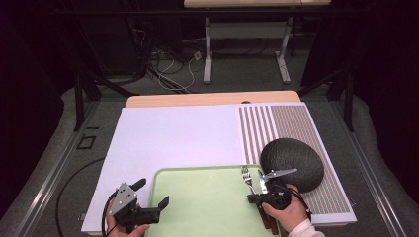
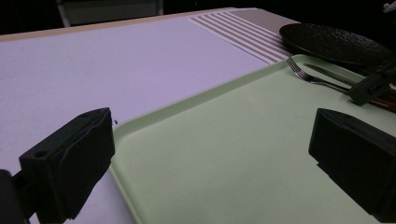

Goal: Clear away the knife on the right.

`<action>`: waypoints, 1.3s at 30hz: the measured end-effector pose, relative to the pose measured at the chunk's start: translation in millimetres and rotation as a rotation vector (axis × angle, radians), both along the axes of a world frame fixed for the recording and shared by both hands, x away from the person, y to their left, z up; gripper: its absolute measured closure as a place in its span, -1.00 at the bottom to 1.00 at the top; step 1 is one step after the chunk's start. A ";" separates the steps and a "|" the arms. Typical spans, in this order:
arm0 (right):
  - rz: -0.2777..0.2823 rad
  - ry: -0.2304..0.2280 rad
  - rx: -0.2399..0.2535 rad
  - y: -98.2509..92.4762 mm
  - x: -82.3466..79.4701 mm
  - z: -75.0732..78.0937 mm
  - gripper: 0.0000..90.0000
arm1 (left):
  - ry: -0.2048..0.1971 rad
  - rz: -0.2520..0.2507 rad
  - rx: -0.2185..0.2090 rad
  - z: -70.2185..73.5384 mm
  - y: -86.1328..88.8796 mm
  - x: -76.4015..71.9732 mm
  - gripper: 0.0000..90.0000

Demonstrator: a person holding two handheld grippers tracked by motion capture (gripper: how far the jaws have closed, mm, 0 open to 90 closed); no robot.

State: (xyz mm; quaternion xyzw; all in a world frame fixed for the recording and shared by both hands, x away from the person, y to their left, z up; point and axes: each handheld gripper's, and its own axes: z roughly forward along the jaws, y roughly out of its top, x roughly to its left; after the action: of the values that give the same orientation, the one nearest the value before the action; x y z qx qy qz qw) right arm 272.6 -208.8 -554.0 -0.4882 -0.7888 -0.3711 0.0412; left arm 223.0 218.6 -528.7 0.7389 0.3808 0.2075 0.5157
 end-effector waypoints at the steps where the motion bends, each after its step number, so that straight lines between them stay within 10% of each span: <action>1: -0.005 -0.004 0.000 -1.2 0.3 -0.1 1.00 | 0.000 0.000 0.000 0.0 0.1 0.0 -0.98; 22: -0.028 0.015 -0.009 -11.3 1.2 1.9 1.00 | -0.005 -0.001 0.002 0.2 0.1 -0.4 -0.98; 39: 0.011 -0.066 -0.002 -13.6 -4.5 16.9 1.00 | -0.006 -0.001 0.004 0.5 0.4 -0.7 -0.98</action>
State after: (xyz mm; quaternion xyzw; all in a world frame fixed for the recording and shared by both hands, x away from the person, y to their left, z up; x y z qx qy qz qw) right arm 268.1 -222.4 -537.1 -0.4715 -0.7929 -0.3857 0.0167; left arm 222.4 219.0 -528.3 0.7396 0.3785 0.2101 0.5154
